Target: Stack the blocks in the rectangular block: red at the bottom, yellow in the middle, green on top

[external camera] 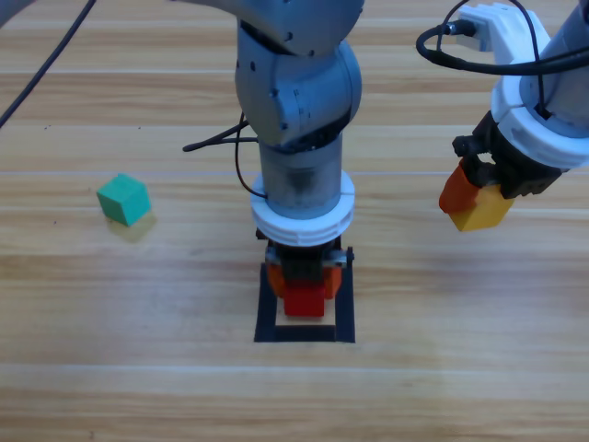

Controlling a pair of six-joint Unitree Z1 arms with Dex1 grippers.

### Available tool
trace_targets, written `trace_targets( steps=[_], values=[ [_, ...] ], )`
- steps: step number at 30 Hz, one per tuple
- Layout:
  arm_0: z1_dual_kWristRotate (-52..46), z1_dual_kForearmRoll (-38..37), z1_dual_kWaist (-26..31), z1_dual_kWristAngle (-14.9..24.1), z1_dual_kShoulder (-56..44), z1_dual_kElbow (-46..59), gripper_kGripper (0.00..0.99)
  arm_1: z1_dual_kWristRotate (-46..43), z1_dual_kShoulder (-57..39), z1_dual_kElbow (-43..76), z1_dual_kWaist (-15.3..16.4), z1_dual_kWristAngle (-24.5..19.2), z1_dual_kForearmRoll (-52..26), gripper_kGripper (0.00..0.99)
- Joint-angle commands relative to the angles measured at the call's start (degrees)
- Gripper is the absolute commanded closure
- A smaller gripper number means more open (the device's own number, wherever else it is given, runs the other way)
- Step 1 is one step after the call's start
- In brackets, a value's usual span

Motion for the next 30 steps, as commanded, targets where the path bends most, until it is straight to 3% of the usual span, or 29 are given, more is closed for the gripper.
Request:
trace_targets(
  steps=[1, 30],
  values=[
    [-1.5, 0.6, -1.0, 1.2, 3.7, -0.8, 0.946, -0.1, 2.5, 1.8, -1.9, 0.6, -1.0, 0.814],
    [-4.4, 0.5, -2.0, 2.0, 4.3, -1.5, 0.933, -0.7, 2.5, 2.7, -1.9, 0.5, -2.4, 0.814]
  ],
)
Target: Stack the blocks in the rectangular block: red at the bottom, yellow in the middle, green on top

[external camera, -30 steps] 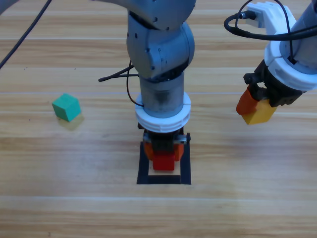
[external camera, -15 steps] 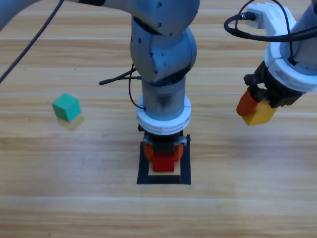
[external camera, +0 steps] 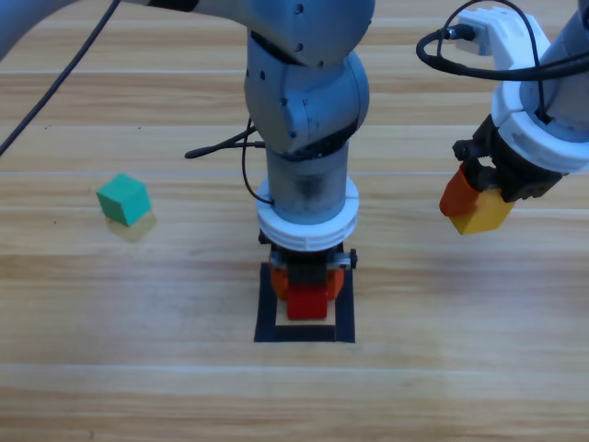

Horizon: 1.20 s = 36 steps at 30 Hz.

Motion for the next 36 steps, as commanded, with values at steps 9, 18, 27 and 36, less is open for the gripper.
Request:
trace_targets(
  steps=[9, 18, 27, 36],
  values=[
    [-1.1, 0.3, -1.5, 1.2, 3.4, -1.2, 0.933, -0.3, 2.4, 1.9, -1.9, 0.5, -1.8, 0.814],
    [-1.0, 0.1, -1.5, 1.6, 3.8, -1.5, 0.933, -0.5, 2.3, 1.9, -1.9, 0.6, -1.9, 0.814],
    [-1.1, 0.1, -1.5, 1.6, 3.8, -1.1, 0.933, -0.5, 2.3, 2.3, -1.9, 0.6, -2.4, 0.814],
    [-1.3, 0.1, -1.5, 1.6, 4.1, -1.0, 0.933, -0.5, 2.1, 2.9, -1.9, 0.6, -3.1, 0.814]
  ],
)
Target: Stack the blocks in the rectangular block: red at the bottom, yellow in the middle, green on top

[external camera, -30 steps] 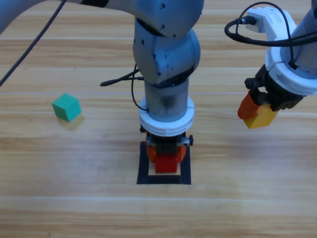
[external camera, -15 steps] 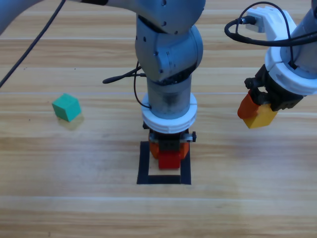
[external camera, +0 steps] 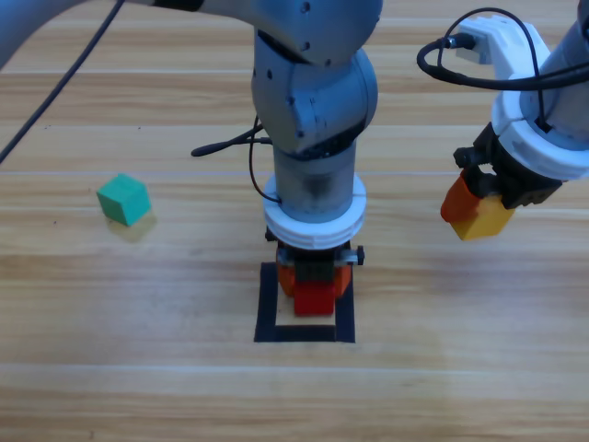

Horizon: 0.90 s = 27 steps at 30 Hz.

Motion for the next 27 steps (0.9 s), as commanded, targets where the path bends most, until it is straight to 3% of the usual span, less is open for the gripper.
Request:
trace_targets(
  steps=[1, 10, 12, 13, 14, 16, 17, 27],
  values=[
    [-0.6, 0.1, -1.0, 0.8, 3.8, 0.5, 0.933, -0.3, 2.1, 1.5, -1.9, 0.6, -2.2, 0.814],
    [-1.0, 0.1, -1.0, 0.8, 3.8, 1.0, 0.932, -0.3, 1.9, 1.7, -1.9, 0.6, -2.3, 0.814],
    [-1.0, -0.1, -1.0, 0.8, 3.8, 1.0, 0.873, -0.3, 1.9, 1.7, -1.9, 0.6, -2.3, 0.814],
    [-1.0, -0.3, -1.0, 0.8, 3.8, 1.0, 0.806, -0.3, 1.9, 1.7, -1.9, 0.6, -2.3, 0.814],
    [-1.1, -0.4, -1.0, 0.7, 3.9, 0.8, 0.648, -0.3, 1.9, 1.7, -1.9, 0.6, -2.3, 0.814],
    [-1.5, -0.3, -1.1, 0.7, 3.5, 0.5, 0.131, -0.3, 1.9, 1.7, -1.9, 0.6, -2.4, 0.814],
    [-1.7, -0.3, -1.1, 0.7, 3.2, 0.6, 0.017, -0.3, 1.9, 1.7, -1.9, 0.6, -2.5, 0.814],
    [-2.6, -0.2, -1.0, 0.8, -2.6, 2.2, 0.0, -0.2, 1.4, 1.4, -1.9, 0.7, -2.5, 0.814]
  ],
)
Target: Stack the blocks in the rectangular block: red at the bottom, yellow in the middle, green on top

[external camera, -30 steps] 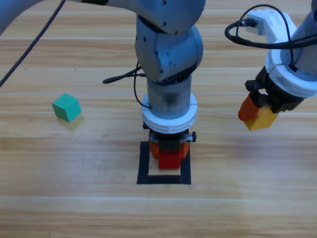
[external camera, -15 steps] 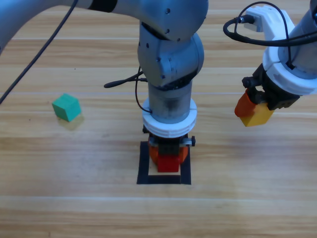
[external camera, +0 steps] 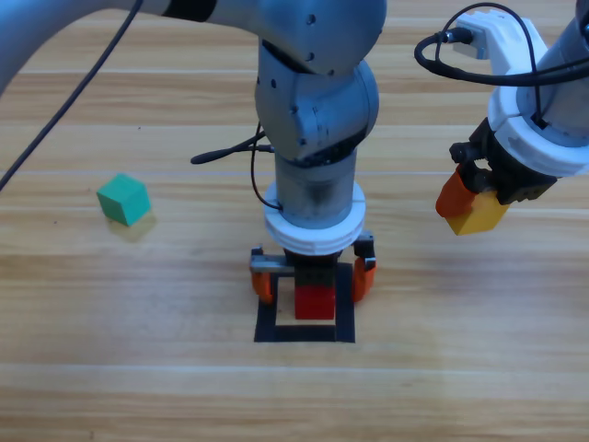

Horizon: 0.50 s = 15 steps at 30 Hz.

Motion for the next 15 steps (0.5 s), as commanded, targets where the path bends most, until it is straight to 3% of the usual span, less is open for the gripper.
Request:
trace_targets(
  steps=[1, 10, 15],
  values=[
    [-0.2, -0.2, -0.9, 0.8, -3.8, 1.9, 0.0, 0.0, 1.2, 1.3, -1.9, 0.8, -1.0, 0.814],
    [1.9, 0.5, 4.5, 0.0, -14.0, 0.5, 0.0, 3.8, 1.3, -0.9, 0.0, 0.7, 0.1, 0.814],
    [5.9, 2.4, 10.6, 0.4, -19.1, 4.6, 0.0, 10.0, 5.9, -9.8, 3.7, -1.6, 9.5, 0.814]
  ],
)
